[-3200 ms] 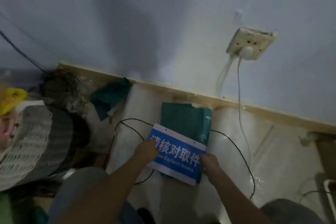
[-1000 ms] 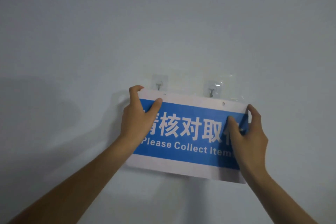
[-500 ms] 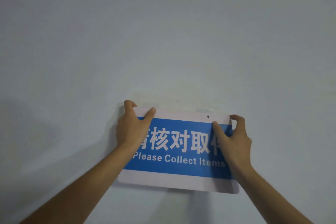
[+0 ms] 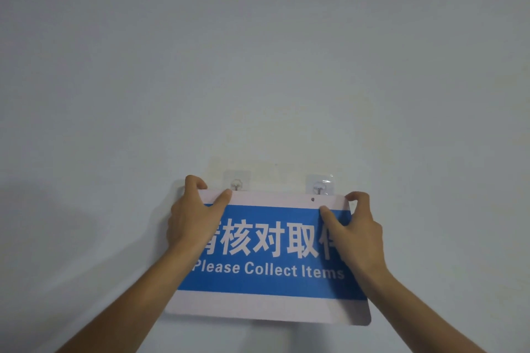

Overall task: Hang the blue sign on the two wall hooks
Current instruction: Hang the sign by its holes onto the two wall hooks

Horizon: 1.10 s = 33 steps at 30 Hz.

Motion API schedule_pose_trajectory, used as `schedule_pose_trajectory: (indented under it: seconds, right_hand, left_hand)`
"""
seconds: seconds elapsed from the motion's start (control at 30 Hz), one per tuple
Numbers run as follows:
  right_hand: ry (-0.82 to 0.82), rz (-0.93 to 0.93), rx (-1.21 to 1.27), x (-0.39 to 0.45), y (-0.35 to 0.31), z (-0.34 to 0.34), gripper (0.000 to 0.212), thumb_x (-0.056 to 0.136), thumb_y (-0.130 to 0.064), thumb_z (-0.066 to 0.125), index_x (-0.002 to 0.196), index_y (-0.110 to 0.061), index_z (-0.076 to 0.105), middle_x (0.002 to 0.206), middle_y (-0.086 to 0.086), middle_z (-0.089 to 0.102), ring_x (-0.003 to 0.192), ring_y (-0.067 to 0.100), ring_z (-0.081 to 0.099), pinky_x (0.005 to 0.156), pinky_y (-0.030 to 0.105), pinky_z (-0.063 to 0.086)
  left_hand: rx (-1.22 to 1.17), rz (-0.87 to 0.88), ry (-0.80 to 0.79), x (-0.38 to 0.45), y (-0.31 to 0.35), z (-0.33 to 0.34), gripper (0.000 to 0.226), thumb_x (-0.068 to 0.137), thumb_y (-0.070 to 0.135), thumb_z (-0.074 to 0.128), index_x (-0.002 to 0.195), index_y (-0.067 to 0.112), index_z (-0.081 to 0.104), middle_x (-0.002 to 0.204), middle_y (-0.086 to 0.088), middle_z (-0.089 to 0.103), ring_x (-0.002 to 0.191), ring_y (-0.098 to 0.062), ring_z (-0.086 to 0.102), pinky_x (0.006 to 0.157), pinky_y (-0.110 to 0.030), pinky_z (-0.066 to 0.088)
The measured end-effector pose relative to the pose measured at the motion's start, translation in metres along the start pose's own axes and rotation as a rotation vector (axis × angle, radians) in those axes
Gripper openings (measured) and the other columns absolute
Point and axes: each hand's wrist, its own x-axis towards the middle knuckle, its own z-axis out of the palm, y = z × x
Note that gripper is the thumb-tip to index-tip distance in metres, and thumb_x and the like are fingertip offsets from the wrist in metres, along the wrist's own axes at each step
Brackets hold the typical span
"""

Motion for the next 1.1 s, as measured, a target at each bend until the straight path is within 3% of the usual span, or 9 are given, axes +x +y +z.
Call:
schedule_pose_trajectory:
  seconds: [0.23, 0.43, 0.63, 1.1]
  right_hand:
    - [-0.042, 0.082, -0.011, -0.01, 0.002, -0.012, 0.045, 0.093, -0.051, 0.066, 0.124, -0.034, 0.038, 0.099, 0.002, 0.068, 0.076, 0.022, 0.072, 0.071, 0.049, 0.066]
    - [0.021, -0.024, 0.082, -0.016, -0.006, -0.029, 0.041, 0.096, -0.044, 0.066, 0.125, -0.031, 0.04, 0.087, -0.013, 0.064, 0.071, 0.009, 0.069, 0.056, 0.026, 0.05]
    - [0.01, 0.041, 0.045, -0.009, -0.015, -0.016, 0.043, 0.094, -0.05, 0.065, 0.125, -0.032, 0.04, 0.086, -0.009, 0.063, 0.071, 0.012, 0.067, 0.069, 0.042, 0.061]
    - [-0.004, 0.131, -0.018, -0.011, -0.011, -0.007, 0.046, 0.092, -0.056, 0.065, 0.124, -0.032, 0.041, 0.108, 0.004, 0.071, 0.084, 0.026, 0.074, 0.079, 0.048, 0.064]
  left_hand:
    - [0.015, -0.061, -0.074, -0.01, -0.002, 0.006, 0.046, 0.087, 0.061, 0.067, 0.109, 0.027, 0.044, 0.096, 0.003, 0.065, 0.072, -0.016, 0.065, 0.068, -0.039, 0.059]
    - [-0.036, 0.042, 0.052, -0.016, 0.013, 0.0, 0.046, 0.086, 0.067, 0.064, 0.106, 0.033, 0.042, 0.087, 0.007, 0.061, 0.073, -0.021, 0.065, 0.068, -0.045, 0.06]
    - [0.033, -0.005, -0.011, 0.0, 0.017, -0.005, 0.047, 0.084, 0.066, 0.065, 0.108, 0.031, 0.045, 0.102, 0.003, 0.063, 0.084, -0.028, 0.063, 0.073, -0.041, 0.055]
    - [0.125, -0.009, -0.041, -0.004, 0.013, -0.004, 0.047, 0.084, 0.068, 0.061, 0.101, 0.031, 0.038, 0.095, 0.0, 0.066, 0.077, -0.028, 0.07, 0.073, -0.046, 0.063]
